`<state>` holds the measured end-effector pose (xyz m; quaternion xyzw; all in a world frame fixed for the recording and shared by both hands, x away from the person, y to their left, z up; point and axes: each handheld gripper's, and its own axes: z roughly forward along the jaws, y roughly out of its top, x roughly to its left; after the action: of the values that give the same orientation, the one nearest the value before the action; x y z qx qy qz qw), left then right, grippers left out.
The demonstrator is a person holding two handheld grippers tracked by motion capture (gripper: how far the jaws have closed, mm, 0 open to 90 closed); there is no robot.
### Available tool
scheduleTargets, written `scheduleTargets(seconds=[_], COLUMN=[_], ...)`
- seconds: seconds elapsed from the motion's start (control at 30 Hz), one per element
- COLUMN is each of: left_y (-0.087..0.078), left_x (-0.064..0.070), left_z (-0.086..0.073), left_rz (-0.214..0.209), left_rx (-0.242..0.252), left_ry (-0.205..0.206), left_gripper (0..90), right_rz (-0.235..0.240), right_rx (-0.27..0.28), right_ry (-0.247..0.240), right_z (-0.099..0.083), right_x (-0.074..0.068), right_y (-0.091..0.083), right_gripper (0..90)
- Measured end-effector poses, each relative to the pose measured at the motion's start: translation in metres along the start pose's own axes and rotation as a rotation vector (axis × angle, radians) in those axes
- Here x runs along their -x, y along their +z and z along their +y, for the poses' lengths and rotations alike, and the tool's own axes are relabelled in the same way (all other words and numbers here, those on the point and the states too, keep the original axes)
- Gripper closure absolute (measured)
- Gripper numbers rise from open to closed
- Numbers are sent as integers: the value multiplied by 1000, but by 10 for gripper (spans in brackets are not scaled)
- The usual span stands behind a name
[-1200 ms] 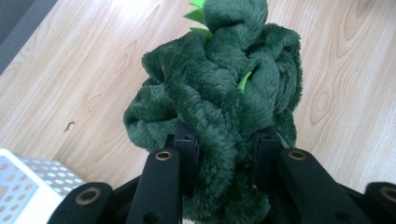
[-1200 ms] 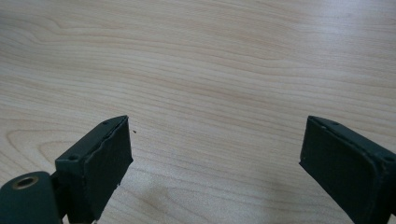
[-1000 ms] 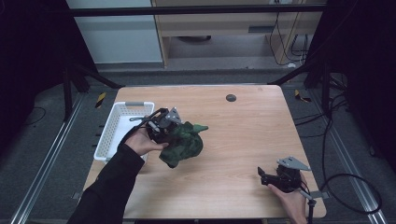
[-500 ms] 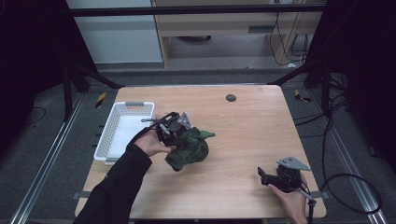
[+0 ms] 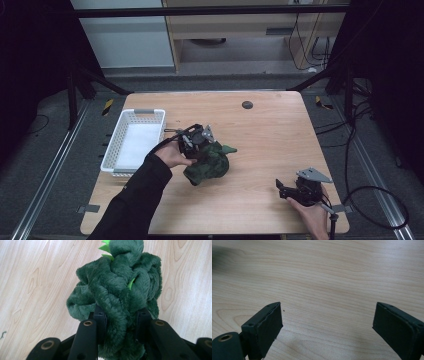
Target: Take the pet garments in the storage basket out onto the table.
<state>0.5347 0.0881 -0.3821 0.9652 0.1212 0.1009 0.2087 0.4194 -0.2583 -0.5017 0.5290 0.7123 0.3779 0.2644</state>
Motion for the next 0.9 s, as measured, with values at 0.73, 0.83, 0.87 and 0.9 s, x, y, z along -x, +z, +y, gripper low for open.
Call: scheduleTargets(seconds=[0.73, 0.83, 0.87, 0.9], left_y=[29, 32, 33, 34], left_x=[13, 13, 13, 13], left_z=[4, 1, 0, 0], left_rz=[-39, -50, -53, -54], left_rx=[-40, -31, -31, -29], left_ry=[61, 53, 49, 47], left_gripper=[691, 689, 687, 686], right_rz=[1, -1, -1, 0], right_rx=[1, 2, 2, 1], right_ry=[-2, -2, -2, -1], right_z=[0, 0, 0, 0], right_x=[0, 0, 0, 0], right_y=[0, 0, 0, 0], right_gripper=[88, 88, 88, 88])
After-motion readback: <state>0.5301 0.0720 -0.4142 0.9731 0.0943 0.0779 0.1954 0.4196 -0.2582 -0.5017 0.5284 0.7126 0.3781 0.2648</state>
